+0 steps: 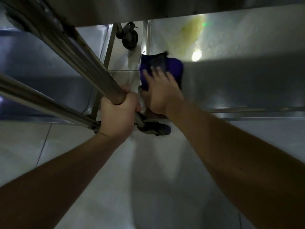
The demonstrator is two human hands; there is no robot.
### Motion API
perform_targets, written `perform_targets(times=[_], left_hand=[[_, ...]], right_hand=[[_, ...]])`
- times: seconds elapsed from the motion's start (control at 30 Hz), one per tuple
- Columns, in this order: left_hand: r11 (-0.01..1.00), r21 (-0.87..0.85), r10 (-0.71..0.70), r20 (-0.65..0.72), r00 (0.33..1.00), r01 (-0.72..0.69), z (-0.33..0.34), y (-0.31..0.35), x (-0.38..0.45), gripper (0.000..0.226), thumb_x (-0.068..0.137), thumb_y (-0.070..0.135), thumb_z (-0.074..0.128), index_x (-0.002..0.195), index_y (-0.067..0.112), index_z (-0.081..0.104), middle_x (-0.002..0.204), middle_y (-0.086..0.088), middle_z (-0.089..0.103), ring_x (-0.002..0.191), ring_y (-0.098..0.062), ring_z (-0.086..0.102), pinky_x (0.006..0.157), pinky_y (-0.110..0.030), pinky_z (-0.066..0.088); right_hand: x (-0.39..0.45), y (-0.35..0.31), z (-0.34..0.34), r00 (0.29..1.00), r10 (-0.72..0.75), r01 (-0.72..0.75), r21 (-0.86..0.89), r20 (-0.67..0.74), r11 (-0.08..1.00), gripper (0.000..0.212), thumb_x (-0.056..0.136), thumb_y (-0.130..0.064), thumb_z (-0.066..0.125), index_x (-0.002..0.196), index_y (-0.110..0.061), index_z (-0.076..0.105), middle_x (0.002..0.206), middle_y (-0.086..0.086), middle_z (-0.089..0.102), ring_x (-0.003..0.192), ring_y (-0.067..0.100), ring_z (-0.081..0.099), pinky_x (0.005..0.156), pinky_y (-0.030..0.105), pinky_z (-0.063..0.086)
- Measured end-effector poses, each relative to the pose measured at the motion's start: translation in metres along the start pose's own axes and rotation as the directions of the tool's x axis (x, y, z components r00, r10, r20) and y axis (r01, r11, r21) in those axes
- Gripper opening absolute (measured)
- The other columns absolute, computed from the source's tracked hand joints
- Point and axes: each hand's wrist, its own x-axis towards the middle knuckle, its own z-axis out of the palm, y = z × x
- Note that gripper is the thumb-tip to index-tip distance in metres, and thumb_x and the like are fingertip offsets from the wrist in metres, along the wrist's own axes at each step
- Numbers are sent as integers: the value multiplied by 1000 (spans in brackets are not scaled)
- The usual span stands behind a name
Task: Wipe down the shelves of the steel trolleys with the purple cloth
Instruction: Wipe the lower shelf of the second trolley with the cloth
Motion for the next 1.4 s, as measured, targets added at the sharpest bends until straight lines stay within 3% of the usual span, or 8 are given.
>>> perform_targets(times=[0.13,0.27,0.43,0.7,0.9,1.07,1.23,1.4], left_hand=[[999,-37,-2,31,1000,3,-2,1,2,29,73,7,57,56,30,55,51,1,52,54,-22,55,59,-31,50],[996,-84,-25,12,1000,25,-1,-5,1,21,71,10,58,62,28,52,51,-1,48,55,-24,53,60,-35,50],[989,-149,-9,45,999,16,0,-10,3,20,68,17,58,58,34,53,50,2,46,50,-16,48,59,-35,47],[981,-192,6,70,998,7,-1,-11,4,19,67,16,59,61,33,54,53,2,48,52,-18,49,55,-32,47],[985,-163,68,87,994,-53,-3,-12,4,23,71,12,58,62,33,55,52,3,53,50,-21,52,56,-31,47],[989,-147,26,49,998,-18,-2,-12,3,20,70,14,59,61,32,53,52,3,52,51,-20,53,52,-32,48],[989,-146,-19,86,996,32,-4,-14,4,22,70,16,59,60,35,54,51,3,51,46,-15,50,48,-33,46],[995,-95,23,68,997,-16,-5,-11,3,34,74,4,58,59,34,58,52,4,54,52,-20,54,57,-37,48]], right_hand=[[-11,24,-7,973,-223,225,-27,55,974,68,105,-53,24,166,-27,12,173,3,10,159,17,6,128,40,4],[-25,86,-24,999,14,-16,-88,-30,996,66,106,-51,30,165,-22,19,169,11,24,158,22,14,127,43,11],[27,56,-23,974,223,-222,19,-36,975,71,105,-55,21,166,-21,8,174,7,4,160,24,-2,128,49,1],[52,24,-10,983,-172,167,-73,-63,983,64,105,-51,29,163,-25,23,168,7,29,157,24,19,125,48,13],[-43,53,-3,797,-574,578,36,186,815,59,101,-58,27,158,-46,19,167,-9,28,155,0,5,123,25,-7],[26,44,-14,913,-406,408,-62,39,911,59,105,-49,39,161,-34,28,166,8,33,155,22,23,125,44,14],[89,10,-8,999,-36,38,76,-32,996,69,103,-51,30,165,-25,16,169,6,26,158,23,15,126,48,8],[16,6,9,975,-221,221,34,16,975,73,98,-59,19,164,-28,19,172,2,16,159,19,9,126,44,4]])
